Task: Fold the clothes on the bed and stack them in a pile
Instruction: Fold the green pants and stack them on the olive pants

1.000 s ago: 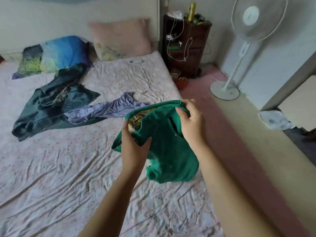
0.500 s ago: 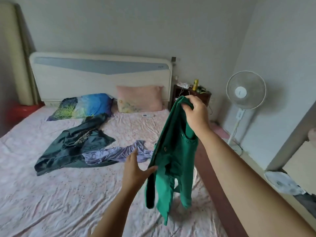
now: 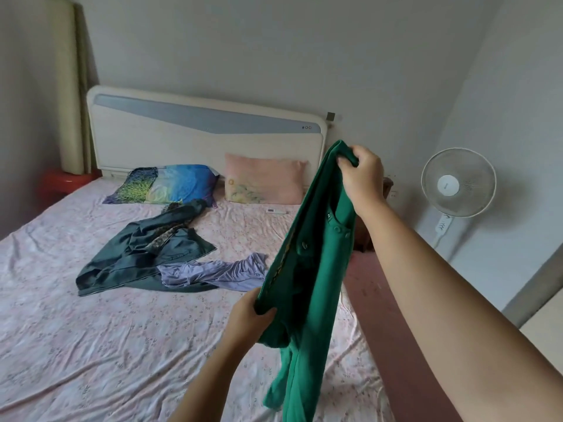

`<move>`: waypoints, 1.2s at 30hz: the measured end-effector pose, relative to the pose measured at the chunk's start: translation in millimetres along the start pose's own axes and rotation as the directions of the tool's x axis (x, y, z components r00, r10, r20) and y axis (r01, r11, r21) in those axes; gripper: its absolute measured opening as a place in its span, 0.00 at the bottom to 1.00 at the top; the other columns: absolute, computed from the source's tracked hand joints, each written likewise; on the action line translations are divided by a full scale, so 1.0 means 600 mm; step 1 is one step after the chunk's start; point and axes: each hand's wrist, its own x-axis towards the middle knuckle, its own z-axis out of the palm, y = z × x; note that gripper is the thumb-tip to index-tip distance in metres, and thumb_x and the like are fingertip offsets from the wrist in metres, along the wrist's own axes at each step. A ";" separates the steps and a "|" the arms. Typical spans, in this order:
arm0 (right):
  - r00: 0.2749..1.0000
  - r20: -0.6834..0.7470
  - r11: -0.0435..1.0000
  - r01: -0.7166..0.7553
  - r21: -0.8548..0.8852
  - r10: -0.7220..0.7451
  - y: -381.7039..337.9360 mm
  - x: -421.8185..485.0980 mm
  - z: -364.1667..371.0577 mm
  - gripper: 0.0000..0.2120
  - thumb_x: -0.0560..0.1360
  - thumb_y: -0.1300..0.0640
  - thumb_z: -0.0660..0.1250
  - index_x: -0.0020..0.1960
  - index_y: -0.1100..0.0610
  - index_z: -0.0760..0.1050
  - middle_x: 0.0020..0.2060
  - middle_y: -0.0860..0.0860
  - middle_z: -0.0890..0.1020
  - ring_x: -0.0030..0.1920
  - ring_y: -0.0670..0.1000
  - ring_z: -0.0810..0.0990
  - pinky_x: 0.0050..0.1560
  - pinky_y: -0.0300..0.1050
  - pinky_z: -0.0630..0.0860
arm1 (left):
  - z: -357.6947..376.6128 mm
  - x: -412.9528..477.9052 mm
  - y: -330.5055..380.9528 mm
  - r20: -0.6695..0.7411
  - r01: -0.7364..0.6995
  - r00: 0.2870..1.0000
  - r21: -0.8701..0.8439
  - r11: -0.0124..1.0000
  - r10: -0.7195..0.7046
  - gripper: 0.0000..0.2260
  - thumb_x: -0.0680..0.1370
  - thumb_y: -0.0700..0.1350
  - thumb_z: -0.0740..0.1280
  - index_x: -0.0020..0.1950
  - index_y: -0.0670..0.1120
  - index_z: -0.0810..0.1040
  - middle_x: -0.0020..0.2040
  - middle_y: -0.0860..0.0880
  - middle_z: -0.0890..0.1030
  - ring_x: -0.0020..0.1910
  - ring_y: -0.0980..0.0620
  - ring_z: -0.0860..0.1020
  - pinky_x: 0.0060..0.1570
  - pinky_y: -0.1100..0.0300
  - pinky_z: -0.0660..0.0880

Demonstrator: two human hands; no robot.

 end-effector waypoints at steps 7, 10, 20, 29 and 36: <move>0.997 -0.060 0.999 -0.044 0.020 0.046 0.016 0.008 -0.016 0.08 0.76 0.62 0.62 0.51 0.62 0.76 0.43 0.52 0.77 0.45 0.51 0.74 0.47 0.42 0.70 | -0.060 0.032 -0.025 -0.111 0.161 0.978 -0.114 0.980 -0.174 0.11 0.72 0.33 0.67 0.35 0.48 0.74 0.34 0.48 0.77 0.35 0.50 0.73 0.33 0.61 0.68; 0.983 -0.108 0.989 -0.146 0.031 0.149 0.054 -0.002 -0.024 0.08 0.76 0.61 0.61 0.52 0.62 0.76 0.45 0.55 0.78 0.46 0.52 0.74 0.50 0.46 0.71 | -0.104 0.056 -0.010 -0.266 0.138 0.939 -0.292 0.946 -0.219 0.07 0.72 0.32 0.68 0.39 0.43 0.78 0.36 0.46 0.77 0.38 0.48 0.74 0.37 0.58 0.70; 0.911 0.001 0.907 -0.409 -0.102 0.412 0.115 -0.036 -0.004 0.14 0.79 0.59 0.57 0.61 0.65 0.70 0.58 0.63 0.76 0.58 0.63 0.74 0.55 0.52 0.69 | -0.286 0.132 0.167 -0.514 -0.129 0.854 -0.064 0.990 0.078 0.04 0.72 0.38 0.71 0.43 0.45 0.78 0.36 0.49 0.78 0.36 0.51 0.75 0.41 0.58 0.74; 0.956 0.044 0.957 -0.289 -0.014 0.289 0.083 -0.050 0.043 0.12 0.79 0.60 0.58 0.56 0.68 0.72 0.52 0.66 0.77 0.53 0.65 0.75 0.46 0.51 0.68 | -0.346 0.081 0.139 -0.772 -0.036 0.616 0.170 0.985 0.156 0.09 0.78 0.44 0.62 0.42 0.41 0.68 0.33 0.50 0.70 0.35 0.49 0.68 0.37 0.57 0.62; 0.949 0.194 0.968 -0.245 -0.051 0.250 0.050 -0.088 0.082 0.17 0.78 0.58 0.59 0.32 0.54 0.59 0.29 0.50 0.67 0.34 0.55 0.68 0.32 0.48 0.55 | -0.398 0.042 0.092 -0.768 0.121 0.634 0.208 0.971 0.086 0.10 0.78 0.46 0.63 0.43 0.40 0.71 0.34 0.49 0.72 0.39 0.45 0.70 0.37 0.56 0.61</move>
